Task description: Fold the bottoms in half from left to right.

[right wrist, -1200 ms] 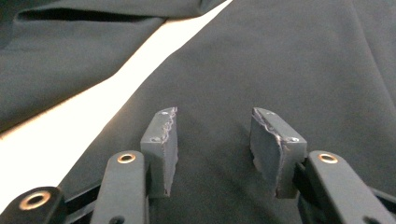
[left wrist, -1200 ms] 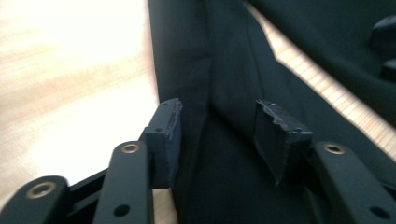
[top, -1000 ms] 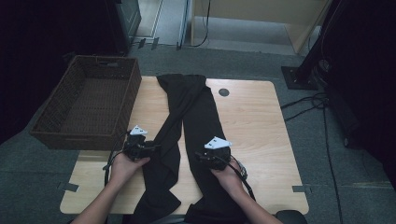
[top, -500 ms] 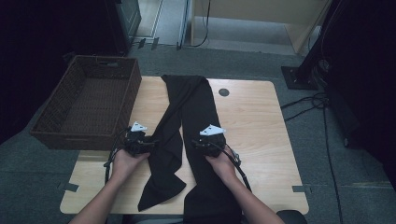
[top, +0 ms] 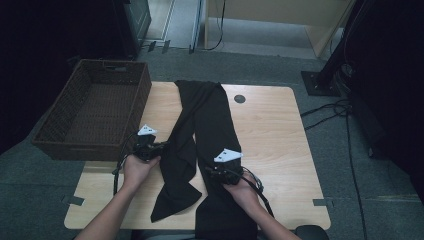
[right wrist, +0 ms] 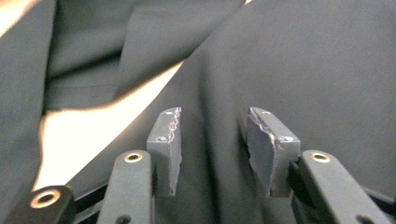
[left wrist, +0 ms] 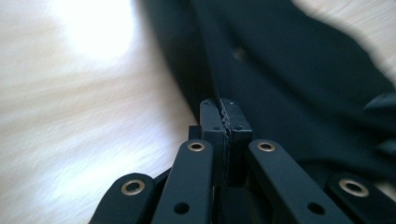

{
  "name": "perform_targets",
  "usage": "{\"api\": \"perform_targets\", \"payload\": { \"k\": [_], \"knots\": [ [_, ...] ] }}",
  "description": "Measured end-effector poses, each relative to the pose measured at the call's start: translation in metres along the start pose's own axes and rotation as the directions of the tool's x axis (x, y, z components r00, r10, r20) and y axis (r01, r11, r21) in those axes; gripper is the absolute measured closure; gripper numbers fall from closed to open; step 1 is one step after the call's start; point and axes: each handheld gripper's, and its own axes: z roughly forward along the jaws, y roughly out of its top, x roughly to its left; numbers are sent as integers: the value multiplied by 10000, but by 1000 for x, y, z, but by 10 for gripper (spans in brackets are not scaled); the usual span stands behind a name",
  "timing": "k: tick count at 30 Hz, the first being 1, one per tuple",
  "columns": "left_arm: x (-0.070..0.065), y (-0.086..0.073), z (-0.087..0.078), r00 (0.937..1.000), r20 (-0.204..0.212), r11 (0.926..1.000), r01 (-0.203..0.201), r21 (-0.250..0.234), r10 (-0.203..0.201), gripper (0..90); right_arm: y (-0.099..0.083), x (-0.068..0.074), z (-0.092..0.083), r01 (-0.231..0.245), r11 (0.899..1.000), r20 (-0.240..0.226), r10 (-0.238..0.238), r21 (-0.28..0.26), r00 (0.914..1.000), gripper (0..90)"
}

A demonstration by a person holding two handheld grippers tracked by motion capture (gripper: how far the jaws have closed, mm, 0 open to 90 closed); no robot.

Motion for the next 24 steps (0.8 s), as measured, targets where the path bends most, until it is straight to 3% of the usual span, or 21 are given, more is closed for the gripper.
{"api": "perform_targets", "payload": {
  "k": [4,8,13,16,20,24],
  "knots": [
    [-17,15,-5,9980,371,9985,-501,-224,509,900,-1,10,1,139,9998,-111,-141,-133,9998,573],
    [-34,29,-9,9935,840,9960,-730,-518,772,900,-1,27,5,276,9991,-345,-287,-311,9990,578],
    [-57,45,-6,9830,1539,9924,-873,-871,999,900,-1,49,9,643,9966,-685,-677,-509,9953,605],
    [-70,46,7,9749,1967,9929,-907,-766,1043,900,0,58,9,714,9963,-878,-753,-475,9933,599],
    [-79,38,27,9669,2374,9955,-876,-349,934,898,-2,50,3,297,9983,-1026,-346,-495,9941,589],
    [-81,33,38,9658,2458,9965,-836,-82,830,895,-8,34,-16,-6,9964,-581,-44,-850,9983,606]
  ]
}}
